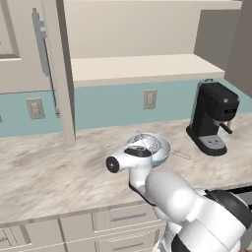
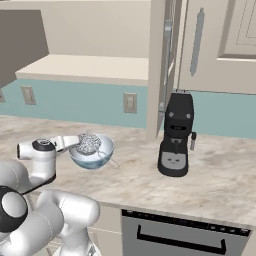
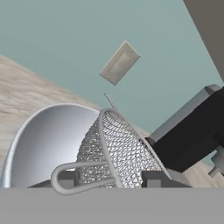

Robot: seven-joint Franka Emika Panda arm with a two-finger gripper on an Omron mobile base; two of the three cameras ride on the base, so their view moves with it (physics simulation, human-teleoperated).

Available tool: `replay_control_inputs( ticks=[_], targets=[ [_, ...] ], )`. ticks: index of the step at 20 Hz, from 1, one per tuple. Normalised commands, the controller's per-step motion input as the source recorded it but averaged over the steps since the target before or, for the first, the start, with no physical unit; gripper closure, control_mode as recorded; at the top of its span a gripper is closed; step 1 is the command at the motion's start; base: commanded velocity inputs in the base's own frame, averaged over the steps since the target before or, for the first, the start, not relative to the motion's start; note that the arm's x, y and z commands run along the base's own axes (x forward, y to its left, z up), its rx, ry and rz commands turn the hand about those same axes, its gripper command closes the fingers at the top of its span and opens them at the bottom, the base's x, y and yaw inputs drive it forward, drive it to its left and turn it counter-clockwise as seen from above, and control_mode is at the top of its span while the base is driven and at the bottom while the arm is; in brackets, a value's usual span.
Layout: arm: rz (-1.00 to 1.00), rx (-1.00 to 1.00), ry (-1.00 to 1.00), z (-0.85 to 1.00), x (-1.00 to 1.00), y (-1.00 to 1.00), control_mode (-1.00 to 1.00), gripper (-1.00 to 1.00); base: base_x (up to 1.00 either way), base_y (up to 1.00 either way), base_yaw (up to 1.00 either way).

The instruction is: Open the cabinet and setup a tea strainer by placing it in the bowl upright.

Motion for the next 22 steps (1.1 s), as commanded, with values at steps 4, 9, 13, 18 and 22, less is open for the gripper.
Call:
replay_control_inputs(
  ticks=[4, 9, 13, 18, 22],
  targets=[
    [0.0, 0.0, 0.02, 0.0, 0.12, 0.01, -1.0, 1.0, 0.0, 0.0, 0.0],
    [-0.01, 0.0, 0.0, 0.0, 0.0, 0.02, -1.0, 1.0, 0.0, 0.0, 0.0],
    [0.0, 0.0, 0.0, 0.0, 0.0, 0.13, -1.0, 1.0, 0.0, 0.0, 0.0],
    [0.0, 0.0, 0.0, 0.0, 0.0, 0.14, -1.0, -1.0, 0.0, 0.0, 0.0],
    [0.0, 0.0, 0.0, 0.0, 0.0, 0.03, -1.0, -1.0, 0.0, 0.0, 0.0]
  ],
)
